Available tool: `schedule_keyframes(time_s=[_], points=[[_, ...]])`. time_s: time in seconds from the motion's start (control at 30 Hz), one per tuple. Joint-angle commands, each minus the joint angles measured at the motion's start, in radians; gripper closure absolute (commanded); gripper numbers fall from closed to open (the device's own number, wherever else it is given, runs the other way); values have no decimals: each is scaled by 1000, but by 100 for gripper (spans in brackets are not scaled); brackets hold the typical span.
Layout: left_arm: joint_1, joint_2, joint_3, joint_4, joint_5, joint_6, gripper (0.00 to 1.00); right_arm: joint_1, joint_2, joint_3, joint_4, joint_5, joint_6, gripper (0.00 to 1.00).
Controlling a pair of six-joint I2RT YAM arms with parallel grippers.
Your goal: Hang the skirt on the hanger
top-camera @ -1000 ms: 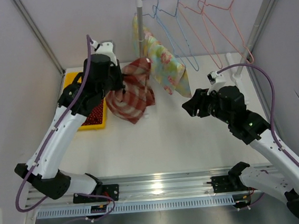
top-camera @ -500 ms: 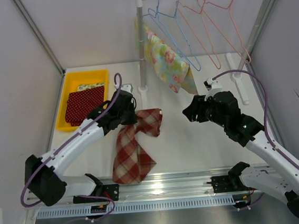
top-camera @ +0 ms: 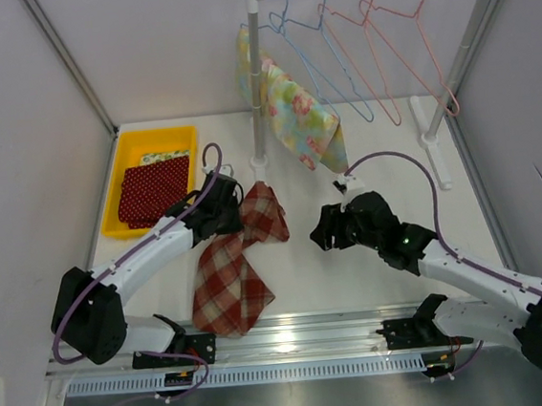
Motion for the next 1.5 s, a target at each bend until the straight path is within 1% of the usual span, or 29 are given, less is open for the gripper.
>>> schedule_keyframes(time_s=[0.0,0.03,0.07,0.1,0.13,0.17,0.2,0.23,0.3,0.33,0.43,0.53,0.7,0.77,0.8,0.83,0.9,1.0,1.03,1.07,1.13,1.17,1.2,1.23,1.33,1.37,1.4,1.43,1.47], points=[[1,-41,-28,27,19,-23,82,30,78,-40,212,-37,-20,38],[1,-33,-32,24,16,-20,82,42,111,-43,285,-61,-31,38],[1,-27,-34,27,20,-21,82,47,143,-37,311,-66,-46,37],[1,-24,-38,30,23,-21,82,50,208,-35,340,-72,-66,36],[1,-21,-45,33,27,-23,82,49,244,-29,398,-103,-75,35],[1,-13,-46,37,28,-26,82,49,276,-13,426,-114,-83,34],[1,-10,-48,39,31,-28,82,49,345,-3,446,-121,-100,34],[3,-9,-48,40,33,-28,82,47,376,6,491,-124,-109,32],[1,-7,-48,37,33,-29,82,39,442,41,522,-138,-124,31],[1,-9,-49,37,34,-28,82,32,509,55,546,-143,-138,30],[1,-18,-51,33,33,-25,82,10,621,89,615,-192,-155,29],[4,-26,-51,22,27,-15,82,9,693,107,670,-212,-166,26],[9,-30,-46,13,25,-3,82,9,783,143,709,-200,-160,26],[11,-33,-45,11,25,0,81,10,800,141,726,-190,-147,28],[11,-33,-46,11,27,0,81,12,801,141,732,-186,-144,30],[11,-33,-46,11,27,0,81,12,806,141,742,-180,-140,35],[11,-32,-45,11,30,2,81,13,815,146,749,-177,-124,41],[12,-33,-45,11,31,2,81,32,792,147,711,-129,-114,70],[12,-35,-48,13,31,0,81,45,775,141,698,-108,-112,84],[11,-39,-52,14,31,-1,80,55,755,135,677,-54,-107,90],[12,-42,-58,22,34,-6,80,72,680,109,603,-20,-83,100],[12,-46,-69,27,43,-9,80,79,651,98,576,30,-74,100],[12,-44,-72,39,49,-12,80,87,620,78,507,55,-61,100],[12,-42,-74,43,57,-17,79,98,555,68,473,72,-34,100],[12,-33,-101,71,79,-28,77,105,449,22,320,133,11,100],[12,-32,-106,82,88,-29,73,105,369,9,281,141,38,100],[11,-29,-118,89,103,-32,70,104,328,-1,191,159,44,100],[8,-30,-121,108,111,-38,67,102,251,-15,149,170,51,100],[6,-32,-123,116,122,-40,59,96,219,-15,99,185,63,100]])
